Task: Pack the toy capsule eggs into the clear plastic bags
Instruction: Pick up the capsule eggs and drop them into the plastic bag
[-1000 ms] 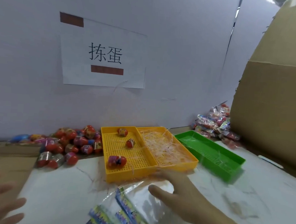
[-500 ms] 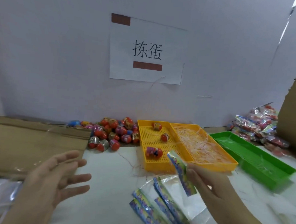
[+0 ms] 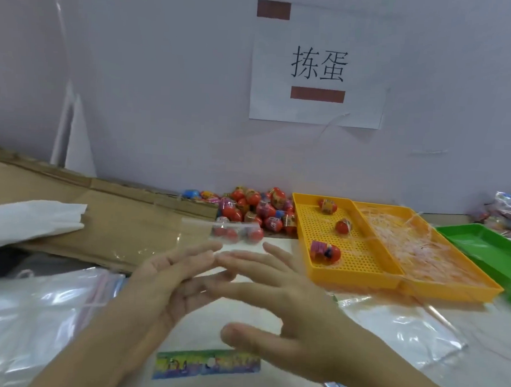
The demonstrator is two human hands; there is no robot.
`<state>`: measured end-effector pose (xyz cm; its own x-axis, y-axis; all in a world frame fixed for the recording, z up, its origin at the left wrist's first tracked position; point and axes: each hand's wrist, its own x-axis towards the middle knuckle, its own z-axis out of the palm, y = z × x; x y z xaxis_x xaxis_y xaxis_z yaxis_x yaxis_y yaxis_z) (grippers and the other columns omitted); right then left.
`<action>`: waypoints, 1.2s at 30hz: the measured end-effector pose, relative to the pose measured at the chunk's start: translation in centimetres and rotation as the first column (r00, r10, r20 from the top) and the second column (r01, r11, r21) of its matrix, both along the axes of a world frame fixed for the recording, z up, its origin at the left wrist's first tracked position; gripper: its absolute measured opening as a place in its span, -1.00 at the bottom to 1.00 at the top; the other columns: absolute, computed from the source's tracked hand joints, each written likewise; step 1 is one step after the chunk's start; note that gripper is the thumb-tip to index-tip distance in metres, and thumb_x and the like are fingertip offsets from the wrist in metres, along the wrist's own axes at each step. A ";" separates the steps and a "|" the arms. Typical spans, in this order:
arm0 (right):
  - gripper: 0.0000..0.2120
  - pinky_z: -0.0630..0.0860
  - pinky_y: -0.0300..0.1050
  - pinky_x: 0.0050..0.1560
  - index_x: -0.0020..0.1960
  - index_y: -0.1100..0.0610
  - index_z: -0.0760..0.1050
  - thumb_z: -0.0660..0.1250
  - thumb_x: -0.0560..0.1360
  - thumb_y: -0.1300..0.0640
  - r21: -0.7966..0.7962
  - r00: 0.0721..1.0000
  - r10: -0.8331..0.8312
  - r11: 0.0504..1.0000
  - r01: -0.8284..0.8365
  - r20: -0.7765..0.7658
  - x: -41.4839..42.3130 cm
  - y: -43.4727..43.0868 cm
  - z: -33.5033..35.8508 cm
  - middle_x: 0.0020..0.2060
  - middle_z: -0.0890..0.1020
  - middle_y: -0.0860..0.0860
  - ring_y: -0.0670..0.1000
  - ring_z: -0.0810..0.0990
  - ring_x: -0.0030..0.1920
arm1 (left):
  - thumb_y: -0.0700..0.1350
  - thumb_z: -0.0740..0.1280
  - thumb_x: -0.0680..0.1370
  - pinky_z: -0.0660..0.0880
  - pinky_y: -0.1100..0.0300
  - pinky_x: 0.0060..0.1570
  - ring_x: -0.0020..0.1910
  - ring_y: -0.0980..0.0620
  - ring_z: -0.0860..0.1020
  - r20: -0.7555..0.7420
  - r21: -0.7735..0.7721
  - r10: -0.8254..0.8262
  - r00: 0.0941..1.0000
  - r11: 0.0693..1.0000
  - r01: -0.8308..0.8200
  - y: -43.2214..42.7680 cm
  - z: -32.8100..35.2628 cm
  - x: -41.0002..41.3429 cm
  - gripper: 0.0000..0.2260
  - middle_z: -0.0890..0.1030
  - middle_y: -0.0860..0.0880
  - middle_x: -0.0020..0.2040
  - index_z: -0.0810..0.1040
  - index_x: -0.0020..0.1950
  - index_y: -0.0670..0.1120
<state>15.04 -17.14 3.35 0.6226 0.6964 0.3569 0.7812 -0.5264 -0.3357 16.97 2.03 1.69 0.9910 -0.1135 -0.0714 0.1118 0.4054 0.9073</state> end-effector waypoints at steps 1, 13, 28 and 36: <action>-0.65 0.12 -0.05 0.47 0.32 -0.16 0.46 0.20 0.56 -0.16 0.177 0.999 -0.042 0.983 0.045 -0.020 0.5 0.1 0.2 0.39 0.39 -0.24 -0.22 0.24 0.44 | -0.13 0.42 0.28 0.63 0.16 -0.32 -0.15 -0.10 0.71 0.010 -0.007 0.030 0.999 1.000 -0.030 -0.2 0.0 0.0 -0.76 0.71 -0.21 -0.05 0.73 -0.13 -0.19; -0.62 0.35 -0.13 0.15 0.43 -0.10 0.35 0.17 0.62 -0.05 -0.495 0.608 -0.752 0.642 0.586 -0.255 10.4 -8.8 0.8 0.42 0.40 -0.02 0.07 0.41 0.35 | -0.19 0.43 0.24 0.61 0.23 -0.33 -0.18 -0.10 0.72 0.073 0.056 0.146 0.987 0.987 -0.150 -0.5 -0.6 0.1 -0.84 0.73 -0.17 -0.13 0.75 -0.22 -0.07; -0.83 0.58 -0.14 -0.44 -0.11 -0.12 0.50 0.39 0.50 0.15 0.447 0.843 -0.489 0.717 0.535 -0.225 8.3 -5.2 3.9 -0.18 0.57 -0.05 -0.04 0.64 -0.40 | -0.18 0.45 0.26 0.61 0.25 -0.31 -0.16 -0.08 0.72 0.064 0.049 0.170 0.983 0.984 -0.173 -0.3 -0.4 -0.3 -0.82 0.73 -0.13 -0.13 0.75 -0.18 -0.05; -0.92 0.41 -0.13 -0.39 -0.09 -0.04 0.52 0.40 0.49 -0.01 0.192 0.634 -0.729 0.605 0.773 -0.256 10.7 -8.2 1.0 -0.15 0.60 0.00 -0.03 0.53 -0.28 | -0.29 0.34 0.53 0.61 0.25 -0.32 -0.15 -0.06 0.72 -0.012 0.103 0.238 0.971 0.966 -0.235 -0.4 -1.3 0.1 -0.84 0.73 -0.09 -0.12 0.66 0.00 -0.08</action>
<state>25.71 -25.32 4.33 0.9384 -0.1475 0.3124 0.0835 -0.7807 -0.6193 17.11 1.67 0.42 0.9866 0.1327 -0.0946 0.0460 0.3302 0.9428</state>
